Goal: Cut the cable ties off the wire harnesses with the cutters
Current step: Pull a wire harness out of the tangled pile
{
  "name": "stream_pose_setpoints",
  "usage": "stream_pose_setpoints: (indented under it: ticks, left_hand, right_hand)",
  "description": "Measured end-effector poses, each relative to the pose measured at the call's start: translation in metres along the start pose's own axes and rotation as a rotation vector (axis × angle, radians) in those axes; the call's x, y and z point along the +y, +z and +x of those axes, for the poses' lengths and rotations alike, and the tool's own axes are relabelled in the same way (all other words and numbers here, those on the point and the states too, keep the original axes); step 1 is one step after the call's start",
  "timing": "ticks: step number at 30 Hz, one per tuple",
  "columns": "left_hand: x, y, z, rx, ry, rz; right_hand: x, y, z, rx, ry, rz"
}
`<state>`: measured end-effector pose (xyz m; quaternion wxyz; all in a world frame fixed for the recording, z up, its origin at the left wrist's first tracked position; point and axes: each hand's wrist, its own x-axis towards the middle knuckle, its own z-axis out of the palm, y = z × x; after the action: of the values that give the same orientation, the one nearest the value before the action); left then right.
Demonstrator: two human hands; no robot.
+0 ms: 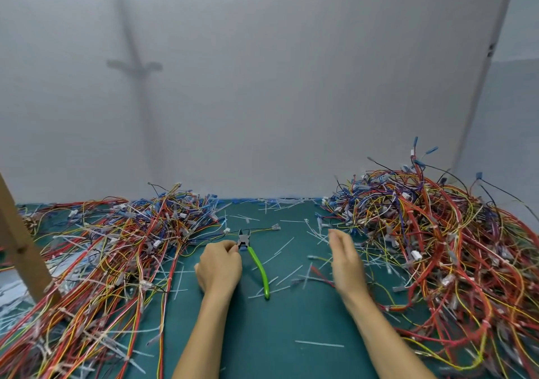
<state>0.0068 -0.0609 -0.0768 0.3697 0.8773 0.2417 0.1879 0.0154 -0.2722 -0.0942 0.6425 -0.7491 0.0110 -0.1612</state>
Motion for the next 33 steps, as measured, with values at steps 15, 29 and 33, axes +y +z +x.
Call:
stream_pose_setpoints:
  ticks: [15,29,33]
  left_hand:
    - [0.007,0.012,-0.013,-0.044,0.054,-0.17]
    - [0.02,0.015,-0.019,-0.192,0.071,-0.095]
    - [0.021,0.008,-0.018,0.074,0.113,-0.044]
  right_hand:
    - [0.009,-0.046,0.023,-0.066,-0.215,-0.412]
    - [-0.01,0.037,-0.01,-0.259,-0.164,-0.677]
    - [-0.001,0.037,-0.018,-0.208,-0.19,-0.839]
